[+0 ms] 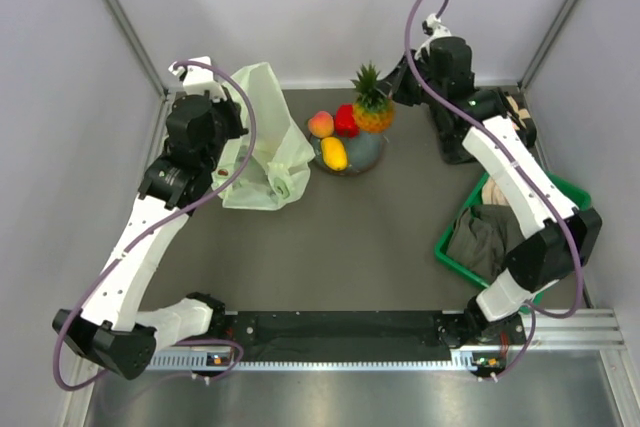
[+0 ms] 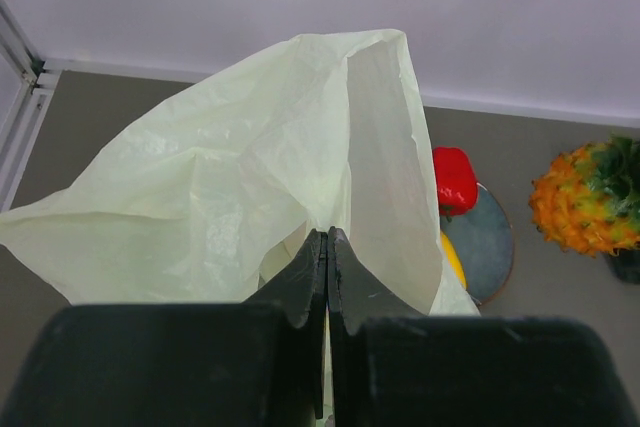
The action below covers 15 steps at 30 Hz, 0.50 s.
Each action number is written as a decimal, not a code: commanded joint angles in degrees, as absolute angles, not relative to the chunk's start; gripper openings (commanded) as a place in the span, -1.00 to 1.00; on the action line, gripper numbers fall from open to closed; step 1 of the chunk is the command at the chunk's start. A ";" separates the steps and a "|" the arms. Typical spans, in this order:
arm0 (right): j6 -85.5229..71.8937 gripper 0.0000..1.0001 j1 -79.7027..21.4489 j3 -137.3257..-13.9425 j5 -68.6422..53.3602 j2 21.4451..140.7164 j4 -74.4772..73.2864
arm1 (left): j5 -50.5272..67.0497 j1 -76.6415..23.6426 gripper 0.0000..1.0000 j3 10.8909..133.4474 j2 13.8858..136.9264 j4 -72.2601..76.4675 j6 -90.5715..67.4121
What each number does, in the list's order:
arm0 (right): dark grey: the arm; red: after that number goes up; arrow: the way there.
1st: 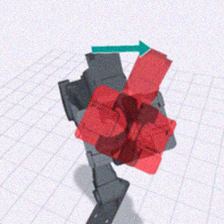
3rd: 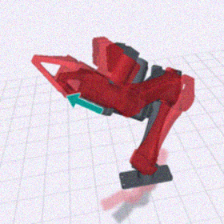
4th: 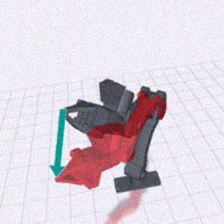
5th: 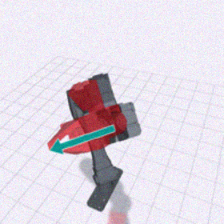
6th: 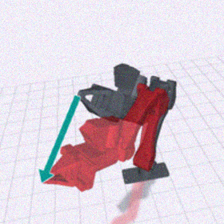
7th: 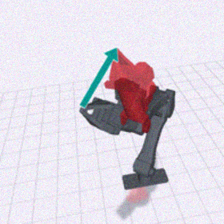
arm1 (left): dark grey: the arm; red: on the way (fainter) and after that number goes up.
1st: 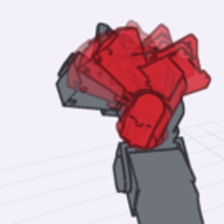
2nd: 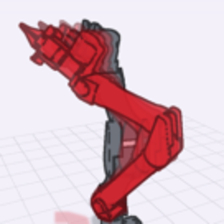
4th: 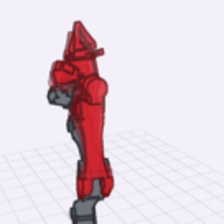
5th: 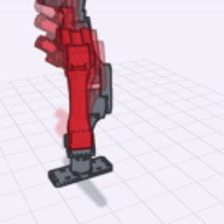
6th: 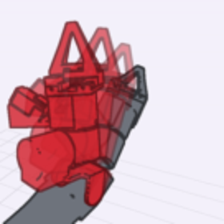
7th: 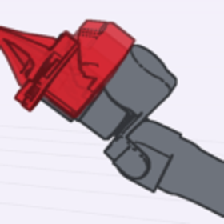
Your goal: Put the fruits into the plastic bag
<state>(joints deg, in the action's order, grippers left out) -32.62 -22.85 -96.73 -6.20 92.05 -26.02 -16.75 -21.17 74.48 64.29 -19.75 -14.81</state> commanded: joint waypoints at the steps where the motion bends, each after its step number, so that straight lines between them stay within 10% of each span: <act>1: -34.01 -1.00 -24.42 -98.17 -12.12 86.05 -17.76 | -15.47 -21.27 -1.00 77.17 62.93 -18.89 -17.84; 15: -37.53 -1.00 -41.92 -108.80 -23.28 87.09 -4.13 | -11.51 -21.18 -1.00 77.87 63.19 -21.27 -23.46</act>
